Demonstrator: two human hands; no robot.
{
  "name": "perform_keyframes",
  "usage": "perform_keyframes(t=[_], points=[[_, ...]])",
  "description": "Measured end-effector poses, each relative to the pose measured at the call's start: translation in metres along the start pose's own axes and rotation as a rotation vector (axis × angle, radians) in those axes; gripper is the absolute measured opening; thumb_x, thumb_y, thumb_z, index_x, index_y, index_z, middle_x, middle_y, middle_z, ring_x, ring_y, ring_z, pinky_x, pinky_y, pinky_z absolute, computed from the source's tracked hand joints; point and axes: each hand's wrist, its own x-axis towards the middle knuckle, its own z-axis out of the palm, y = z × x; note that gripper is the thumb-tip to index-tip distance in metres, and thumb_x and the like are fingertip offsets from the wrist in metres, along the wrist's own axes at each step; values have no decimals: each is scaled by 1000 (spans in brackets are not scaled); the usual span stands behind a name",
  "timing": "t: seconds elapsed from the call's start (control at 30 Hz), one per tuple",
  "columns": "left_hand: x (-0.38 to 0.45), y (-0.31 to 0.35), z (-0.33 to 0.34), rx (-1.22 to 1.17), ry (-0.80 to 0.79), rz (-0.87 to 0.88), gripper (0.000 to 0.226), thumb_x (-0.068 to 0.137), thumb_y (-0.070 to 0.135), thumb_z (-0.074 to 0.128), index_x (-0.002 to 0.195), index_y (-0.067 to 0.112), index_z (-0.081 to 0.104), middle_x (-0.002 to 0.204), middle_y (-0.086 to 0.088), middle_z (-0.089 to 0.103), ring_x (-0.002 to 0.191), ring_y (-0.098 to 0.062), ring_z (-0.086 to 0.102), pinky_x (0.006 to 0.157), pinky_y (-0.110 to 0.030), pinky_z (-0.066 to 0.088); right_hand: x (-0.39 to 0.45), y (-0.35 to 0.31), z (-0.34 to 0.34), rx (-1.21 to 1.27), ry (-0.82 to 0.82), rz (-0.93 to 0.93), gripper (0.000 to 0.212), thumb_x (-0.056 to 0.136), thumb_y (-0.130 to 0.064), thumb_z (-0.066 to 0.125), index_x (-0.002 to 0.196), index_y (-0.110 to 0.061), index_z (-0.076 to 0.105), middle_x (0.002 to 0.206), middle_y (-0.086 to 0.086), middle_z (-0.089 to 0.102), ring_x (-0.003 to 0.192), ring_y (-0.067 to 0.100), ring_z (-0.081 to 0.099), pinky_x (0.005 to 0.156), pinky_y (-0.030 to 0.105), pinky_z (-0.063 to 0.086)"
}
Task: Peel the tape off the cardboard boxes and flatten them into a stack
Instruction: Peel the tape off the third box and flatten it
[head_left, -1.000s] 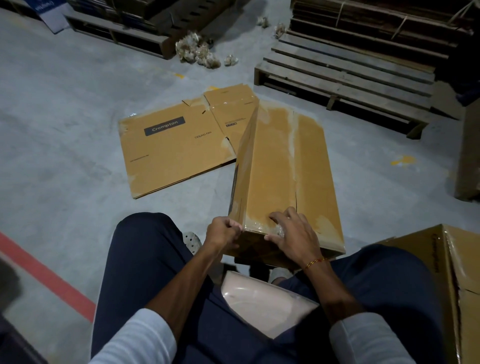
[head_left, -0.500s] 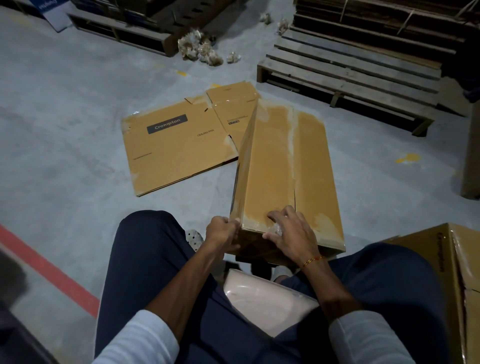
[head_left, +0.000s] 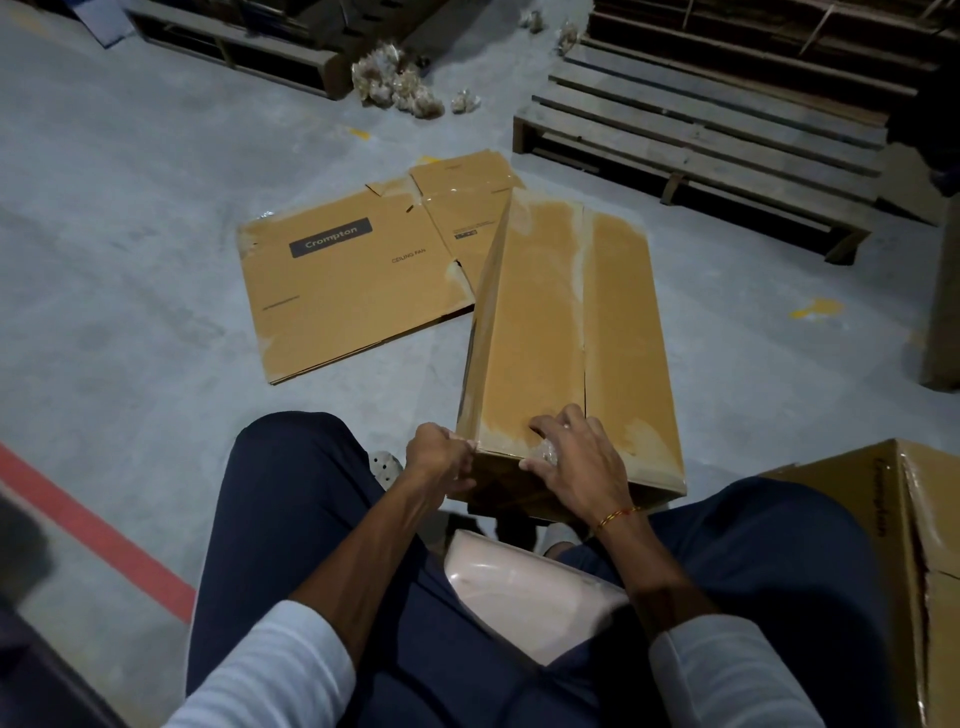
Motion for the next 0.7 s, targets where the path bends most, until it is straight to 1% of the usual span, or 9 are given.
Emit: perform_keyframes(t=[0.07, 0.1, 0.2, 0.33, 0.43, 0.5, 0.57, 0.63, 0.7], points=[[2, 3, -2, 14, -21, -17, 5, 92, 1, 65, 94, -3, 63, 78, -16, 63, 71, -23, 64, 50, -32, 58, 0, 0, 0, 5, -1, 2, 51, 86, -48, 73, 132, -33, 56, 118, -5, 46, 106, 19, 45, 84, 30, 44], [3, 4, -2, 24, -30, -25, 5, 91, 0, 66, 91, -3, 62, 76, -16, 62, 67, -22, 62, 47, -31, 57, 0, 0, 0, 7, -1, 3, 51, 86, -48, 73, 132, -33, 56, 118, -5, 47, 106, 19, 45, 84, 30, 44], [6, 4, 1, 38, -48, -54, 19, 91, 2, 67, 78, -2, 55, 67, -15, 55, 56, -20, 55, 42, -29, 53, 0, -1, -2, 6, -12, 6, 52, 87, -48, 72, 134, -33, 55, 119, -5, 47, 107, 18, 45, 86, 31, 46], [7, 4, 3, 12, -63, -33, 23, 90, 5, 68, 74, -1, 54, 64, -13, 52, 55, -18, 52, 49, -29, 53, -1, 1, -3, 23, -10, 9, 53, 87, -48, 72, 135, -34, 55, 120, -5, 46, 109, 18, 45, 86, 31, 47], [-2, 5, 0, -89, -80, -12, 29, 93, 3, 62, 65, 3, 53, 61, -11, 48, 54, -18, 47, 54, -30, 53, -2, 4, -4, 35, -10, 12, 53, 87, -48, 73, 135, -34, 55, 119, -6, 46, 110, 17, 45, 84, 30, 46], [-12, 10, -8, -201, -73, -6, 27, 96, 5, 57, 69, 4, 53, 61, -9, 48, 54, -17, 48, 57, -31, 55, -3, 6, -4, 42, -14, 16, 53, 87, -48, 72, 135, -35, 55, 120, -6, 46, 110, 17, 45, 85, 31, 46], [-14, 16, -20, -292, -19, 31, 20, 98, 6, 55, 78, 3, 55, 65, -9, 52, 59, -17, 53, 64, -33, 58, -2, 6, -5, 45, -17, 16, 53, 86, -49, 72, 135, -35, 55, 120, -6, 47, 111, 17, 45, 85, 31, 47], [-12, 19, -31, -258, 56, 104, 15, 98, 5, 54, 84, 2, 60, 76, -13, 58, 69, -20, 58, 69, -36, 60, -2, 5, -4, 41, -18, 10, 53, 86, -49, 72, 134, -34, 55, 120, -5, 47, 110, 18, 45, 85, 32, 47], [-14, 17, -31, -152, 31, 140, 15, 101, 7, 52, 93, 5, 64, 87, -13, 62, 78, -21, 61, 74, -37, 60, -1, 3, -3, 36, -9, 2, 52, 86, -49, 73, 132, -34, 56, 118, -5, 47, 108, 19, 46, 84, 32, 47]])
